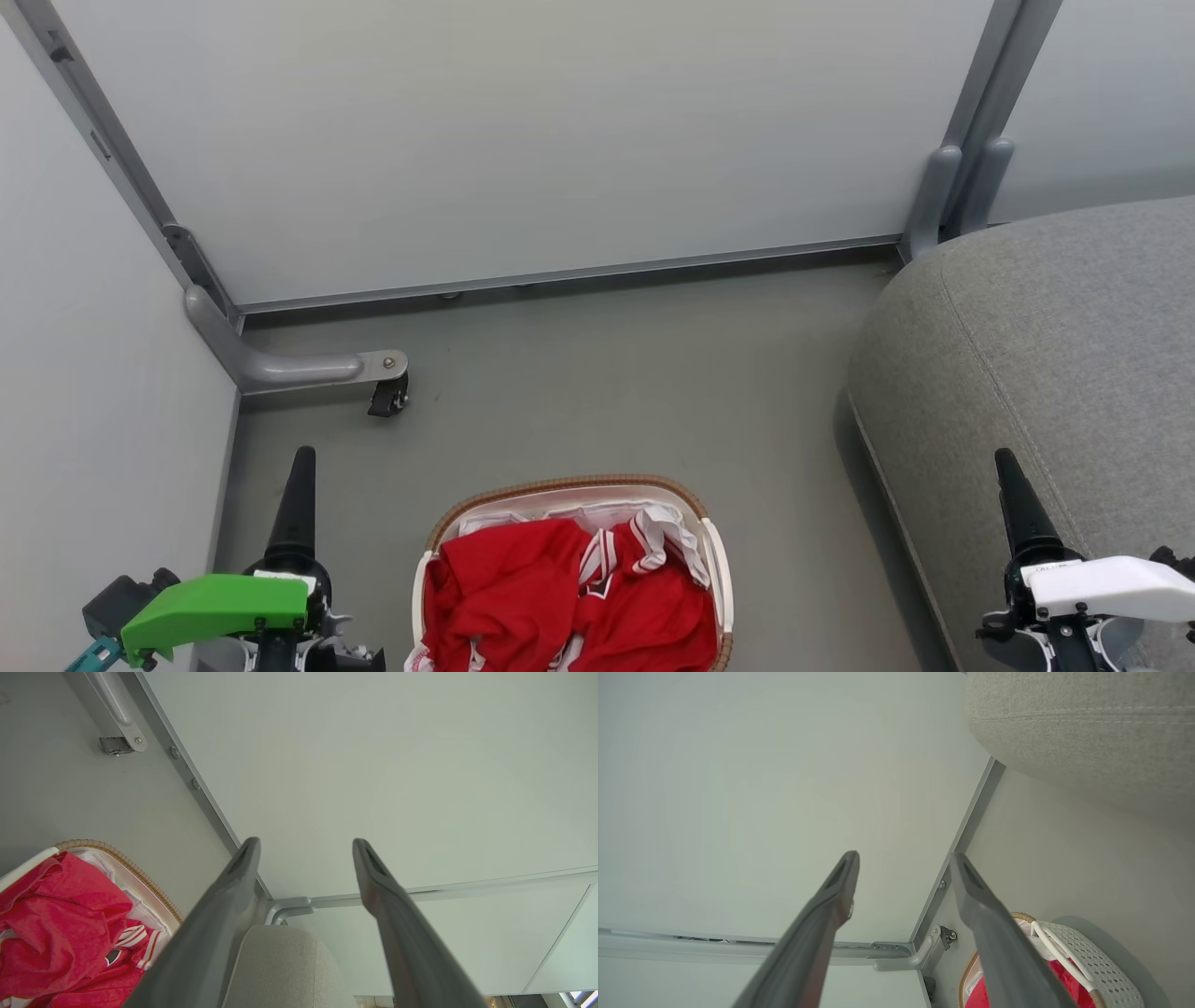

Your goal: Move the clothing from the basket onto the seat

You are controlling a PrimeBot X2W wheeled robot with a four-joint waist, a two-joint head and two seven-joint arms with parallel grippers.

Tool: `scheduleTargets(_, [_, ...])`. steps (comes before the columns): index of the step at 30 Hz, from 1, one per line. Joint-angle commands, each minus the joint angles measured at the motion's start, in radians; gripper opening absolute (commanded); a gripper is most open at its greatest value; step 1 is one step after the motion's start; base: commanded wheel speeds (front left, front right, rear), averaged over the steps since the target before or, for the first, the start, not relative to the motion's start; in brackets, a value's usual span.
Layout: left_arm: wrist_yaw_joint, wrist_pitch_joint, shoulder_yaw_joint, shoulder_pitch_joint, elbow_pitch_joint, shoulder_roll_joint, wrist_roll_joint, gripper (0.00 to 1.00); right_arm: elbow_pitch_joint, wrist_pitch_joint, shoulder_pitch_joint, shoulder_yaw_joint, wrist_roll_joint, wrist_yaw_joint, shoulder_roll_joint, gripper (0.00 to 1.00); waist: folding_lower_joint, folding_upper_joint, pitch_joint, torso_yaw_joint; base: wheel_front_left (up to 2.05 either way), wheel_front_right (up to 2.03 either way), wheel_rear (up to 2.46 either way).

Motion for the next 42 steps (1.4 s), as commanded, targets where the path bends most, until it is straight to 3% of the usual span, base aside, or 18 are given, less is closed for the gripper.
scheduleTargets(1, [-0.004,-0.013,-0.007,-0.007,-0.021,0.005,0.046,1.0,-0.029,-0.014,-0.006,-0.006,-0.054,0.0,-0.01,1.0,0.0,0.0,-0.001,0.0,0.0,0.0,0.0])
scheduleTargets(13, [-0.003,-0.057,-0.032,-0.018,-0.056,0.007,0.298,1.0,-0.121,-0.058,0.01,0.009,-0.356,0.0,-0.012,1.0,0.0,0.0,-0.001,0.002,0.0,0.0,0.0])
scheduleTargets(24, [0.024,-0.093,-0.073,-0.013,-0.059,0.008,0.527,1.0,-0.098,-0.094,0.023,0.033,-0.559,0.0,-0.014,1.0,0.0,0.0,-0.001,0.003,0.0,0.0,0.0])
scheduleTargets(42, [0.028,-0.145,-0.092,0.019,-0.008,0.01,0.761,1.0,-0.089,-0.146,0.038,0.06,-0.843,0.0,-0.016,1.0,0.0,0.0,0.001,0.005,0.0,0.0,0.0])
